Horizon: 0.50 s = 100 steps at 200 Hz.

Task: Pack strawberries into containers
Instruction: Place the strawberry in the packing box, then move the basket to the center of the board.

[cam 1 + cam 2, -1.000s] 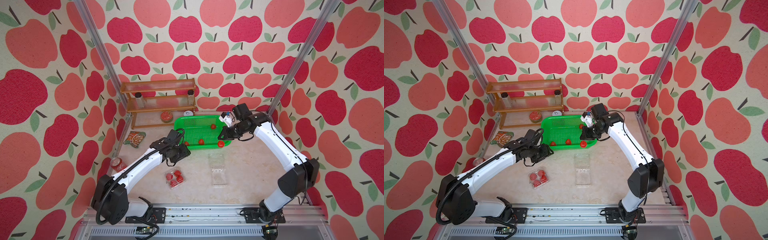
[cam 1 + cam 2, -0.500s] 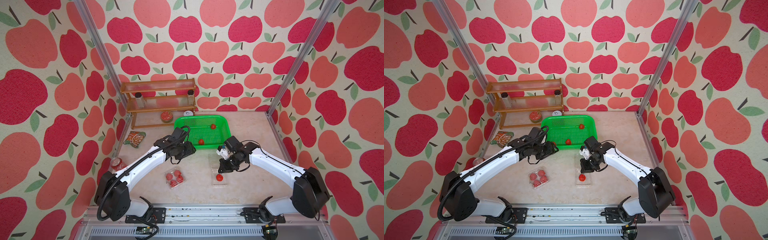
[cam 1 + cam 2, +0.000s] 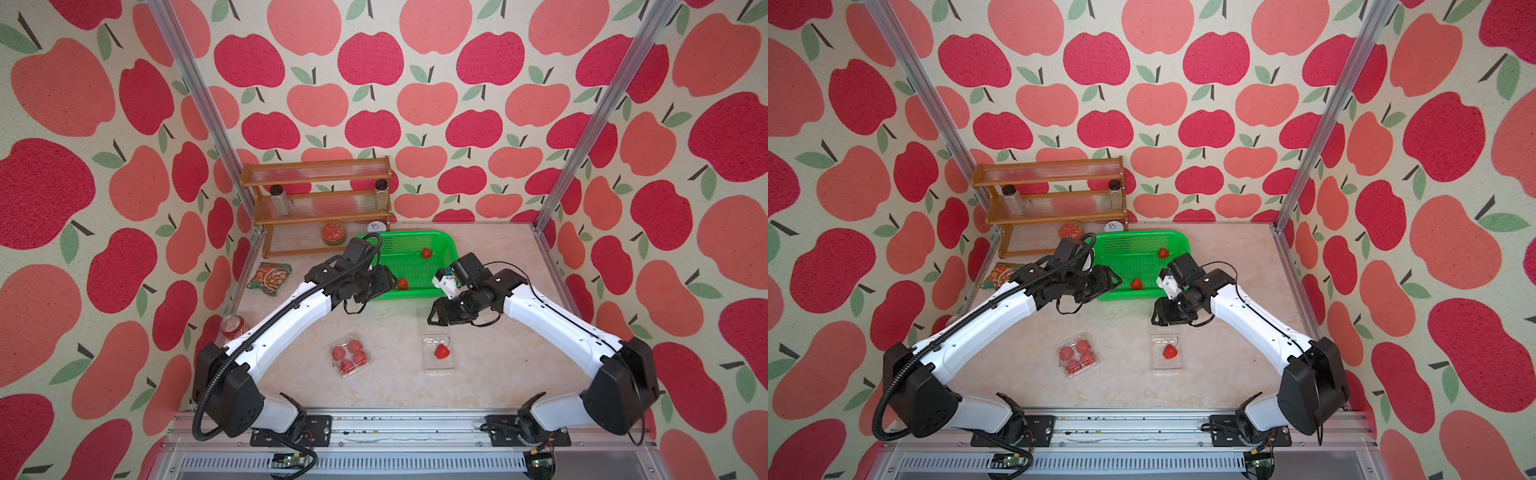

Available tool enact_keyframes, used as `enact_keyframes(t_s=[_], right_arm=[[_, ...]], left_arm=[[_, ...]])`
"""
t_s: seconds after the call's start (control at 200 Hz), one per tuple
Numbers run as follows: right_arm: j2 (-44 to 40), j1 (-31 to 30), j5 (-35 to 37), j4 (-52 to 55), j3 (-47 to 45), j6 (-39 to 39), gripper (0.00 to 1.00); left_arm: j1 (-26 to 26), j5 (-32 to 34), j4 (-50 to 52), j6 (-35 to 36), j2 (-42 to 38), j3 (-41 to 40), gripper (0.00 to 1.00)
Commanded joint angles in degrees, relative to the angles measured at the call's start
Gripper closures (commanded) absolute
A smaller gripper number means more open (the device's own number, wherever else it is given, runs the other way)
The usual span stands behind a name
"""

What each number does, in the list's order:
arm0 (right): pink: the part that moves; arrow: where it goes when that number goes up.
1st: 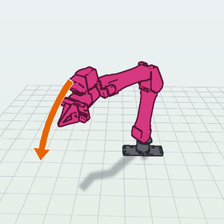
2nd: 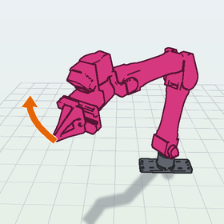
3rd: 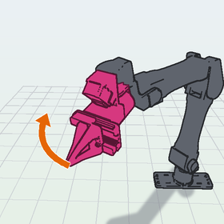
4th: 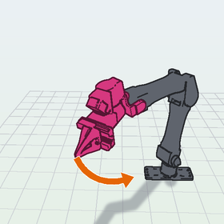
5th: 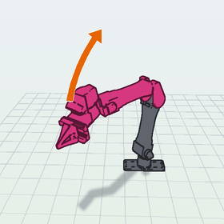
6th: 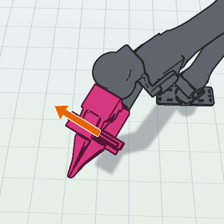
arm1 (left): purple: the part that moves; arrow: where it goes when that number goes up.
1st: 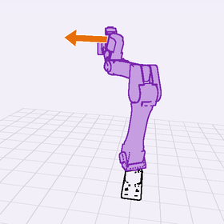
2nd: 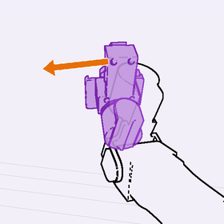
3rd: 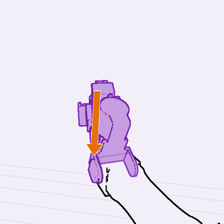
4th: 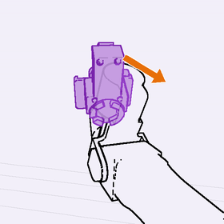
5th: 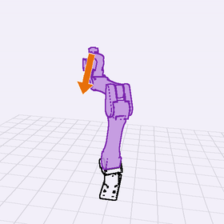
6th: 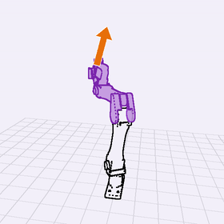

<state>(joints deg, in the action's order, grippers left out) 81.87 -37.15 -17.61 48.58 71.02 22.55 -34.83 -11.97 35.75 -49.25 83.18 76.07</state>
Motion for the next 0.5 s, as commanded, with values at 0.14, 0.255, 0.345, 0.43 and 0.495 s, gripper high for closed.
enact_keyframes(t_s=[0.14,0.255,0.345,0.43,0.495], right_arm=[[-0.03,6.45,4.31,-2.43,7.99,0.56,0.48],[0.03,8.74,2.04,-5.45,6.77,2.77,0.48],[-0.69,9.93,0.35,-7.74,4.79,4.0,0.48],[-1.68,10.88,-0.79,-9.3,3.32,4.91,0.49],[-2.21,11.6,-1.38,-9.48,2.68,5.22,0.5]], left_arm=[[3.39,-4.2,-1.39,1.98,16.04,14.31,0.36],[3.52,-6.5,3.53,5.25,30.9,30.51,0.36],[3.69,-6.63,10.72,7.25,42.79,46.32,0.37],[4.61,-7.0,13.85,7.25,52.13,57.26,0.38],[5.74,-8.42,14.33,6.41,57.28,62.79,0.39]])
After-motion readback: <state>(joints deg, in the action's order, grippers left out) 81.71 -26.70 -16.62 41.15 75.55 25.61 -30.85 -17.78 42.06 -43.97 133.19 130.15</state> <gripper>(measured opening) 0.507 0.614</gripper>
